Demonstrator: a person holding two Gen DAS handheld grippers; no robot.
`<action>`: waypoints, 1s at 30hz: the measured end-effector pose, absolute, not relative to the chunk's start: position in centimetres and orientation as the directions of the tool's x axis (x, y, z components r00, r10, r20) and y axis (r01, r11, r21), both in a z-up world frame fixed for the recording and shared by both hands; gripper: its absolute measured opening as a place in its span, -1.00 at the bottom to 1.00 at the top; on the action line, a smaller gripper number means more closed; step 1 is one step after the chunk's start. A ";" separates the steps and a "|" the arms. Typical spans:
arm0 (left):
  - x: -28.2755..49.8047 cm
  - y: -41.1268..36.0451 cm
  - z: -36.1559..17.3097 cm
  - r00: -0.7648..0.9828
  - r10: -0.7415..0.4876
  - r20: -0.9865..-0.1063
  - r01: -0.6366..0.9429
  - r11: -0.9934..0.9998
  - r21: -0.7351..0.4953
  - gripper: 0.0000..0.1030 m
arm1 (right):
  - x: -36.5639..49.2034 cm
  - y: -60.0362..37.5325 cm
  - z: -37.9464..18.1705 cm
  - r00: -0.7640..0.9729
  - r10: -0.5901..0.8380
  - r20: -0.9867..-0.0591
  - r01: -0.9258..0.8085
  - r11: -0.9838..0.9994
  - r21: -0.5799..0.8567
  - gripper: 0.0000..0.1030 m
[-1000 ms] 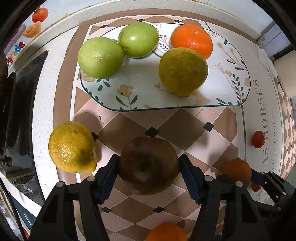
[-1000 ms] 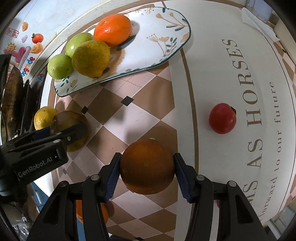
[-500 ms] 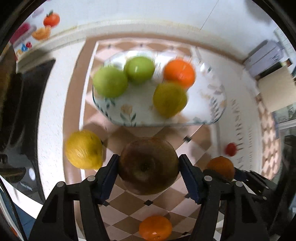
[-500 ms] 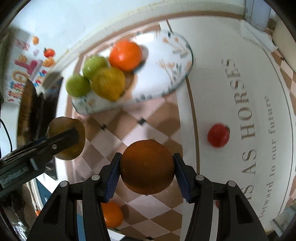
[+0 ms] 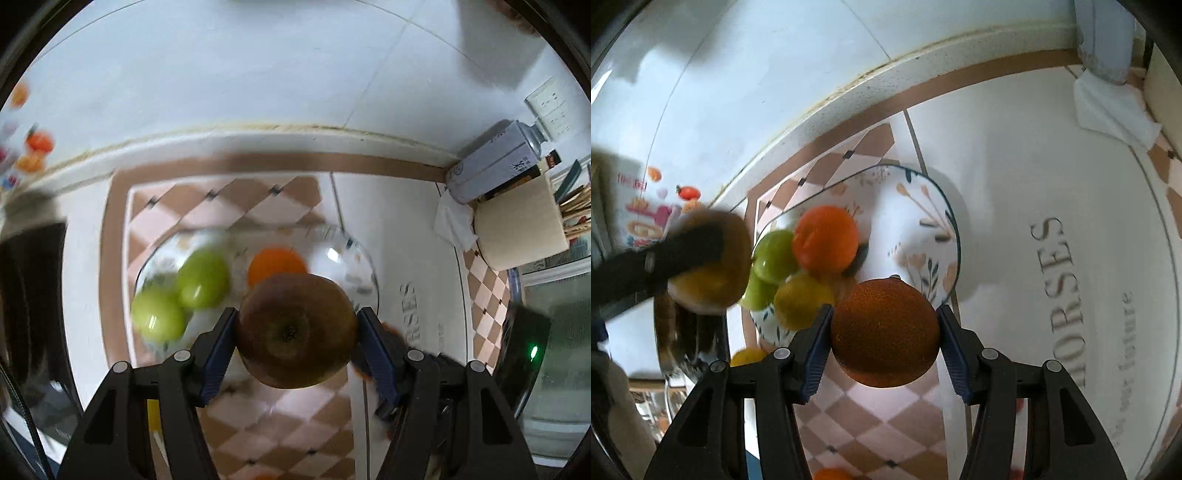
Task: Organize fruits
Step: 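Set the red apple and tangerine on the plate and release both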
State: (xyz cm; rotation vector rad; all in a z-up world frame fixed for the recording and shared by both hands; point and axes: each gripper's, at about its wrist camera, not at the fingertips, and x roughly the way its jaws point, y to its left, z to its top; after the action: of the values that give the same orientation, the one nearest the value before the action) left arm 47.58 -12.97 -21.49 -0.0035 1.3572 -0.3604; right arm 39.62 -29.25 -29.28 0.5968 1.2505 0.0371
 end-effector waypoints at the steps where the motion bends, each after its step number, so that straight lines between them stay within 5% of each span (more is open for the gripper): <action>1: 48.8 -14.0 -21.9 0.151 -0.244 -0.958 0.271 0.942 -0.197 0.22 | 40.1 -29.5 -29.7 0.333 0.357 -0.872 0.296 0.839 0.457 0.12; 18: 55.3 -21.0 -29.6 -0.103 -0.155 -0.983 0.354 0.917 -0.182 0.24 | 43.0 -29.8 -33.2 0.262 0.476 -0.839 0.341 0.768 0.542 0.16; 24: 55.6 -21.2 -29.7 -0.135 -0.180 -0.974 0.323 0.922 -0.215 0.24 | 43.0 -30.3 -32.4 0.251 0.495 -0.832 0.337 0.761 0.554 0.48; 30: 55.5 -19.4 -27.1 -0.073 -0.203 -0.976 0.309 0.926 -0.216 0.46 | 42.2 -30.0 -31.4 0.218 0.427 -0.878 0.342 0.809 0.478 0.67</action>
State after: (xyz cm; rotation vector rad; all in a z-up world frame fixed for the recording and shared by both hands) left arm 55.52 -19.42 -27.11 0.0837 1.5896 -0.4232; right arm 42.24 -29.97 -31.41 0.6809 1.3820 0.0656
